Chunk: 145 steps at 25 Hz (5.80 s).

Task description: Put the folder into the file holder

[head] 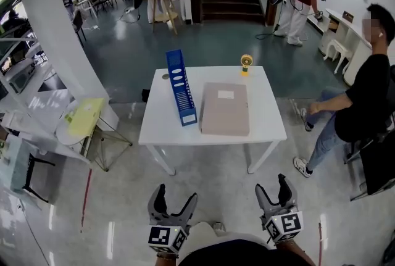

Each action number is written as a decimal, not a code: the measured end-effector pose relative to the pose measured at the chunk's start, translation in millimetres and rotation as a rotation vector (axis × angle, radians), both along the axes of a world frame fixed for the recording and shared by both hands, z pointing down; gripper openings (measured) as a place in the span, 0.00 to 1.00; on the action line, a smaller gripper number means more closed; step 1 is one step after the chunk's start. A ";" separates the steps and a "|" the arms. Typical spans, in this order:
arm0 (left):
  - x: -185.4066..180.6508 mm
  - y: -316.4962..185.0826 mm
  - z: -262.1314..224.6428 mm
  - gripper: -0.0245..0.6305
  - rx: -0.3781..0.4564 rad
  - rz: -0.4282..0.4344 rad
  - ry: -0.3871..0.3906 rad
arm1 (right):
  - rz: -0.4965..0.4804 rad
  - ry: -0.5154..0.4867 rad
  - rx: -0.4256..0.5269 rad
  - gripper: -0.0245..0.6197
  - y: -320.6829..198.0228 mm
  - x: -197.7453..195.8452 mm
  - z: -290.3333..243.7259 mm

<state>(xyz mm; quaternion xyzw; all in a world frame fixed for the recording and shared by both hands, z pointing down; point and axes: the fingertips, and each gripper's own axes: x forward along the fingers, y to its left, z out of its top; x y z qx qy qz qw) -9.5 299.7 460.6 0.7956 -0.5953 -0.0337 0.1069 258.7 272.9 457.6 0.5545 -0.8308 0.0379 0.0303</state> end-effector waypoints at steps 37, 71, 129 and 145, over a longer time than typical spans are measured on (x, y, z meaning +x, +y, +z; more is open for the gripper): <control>10.6 -173.5 21.2 0.86 -0.082 -0.005 -0.082 | -0.210 -0.078 -0.084 0.69 -159.1 -31.5 20.8; 78.2 -392.5 97.7 0.86 -0.280 0.506 -0.167 | -0.028 -0.072 -0.264 0.76 -389.2 -46.2 79.3; 157.0 -470.1 228.9 0.86 -0.780 0.400 -0.127 | -0.164 -0.344 -0.852 0.76 -497.8 45.3 232.0; 164.0 -483.1 230.8 0.86 -0.770 0.479 -0.043 | -0.330 -0.562 -0.888 0.76 -544.6 28.6 216.5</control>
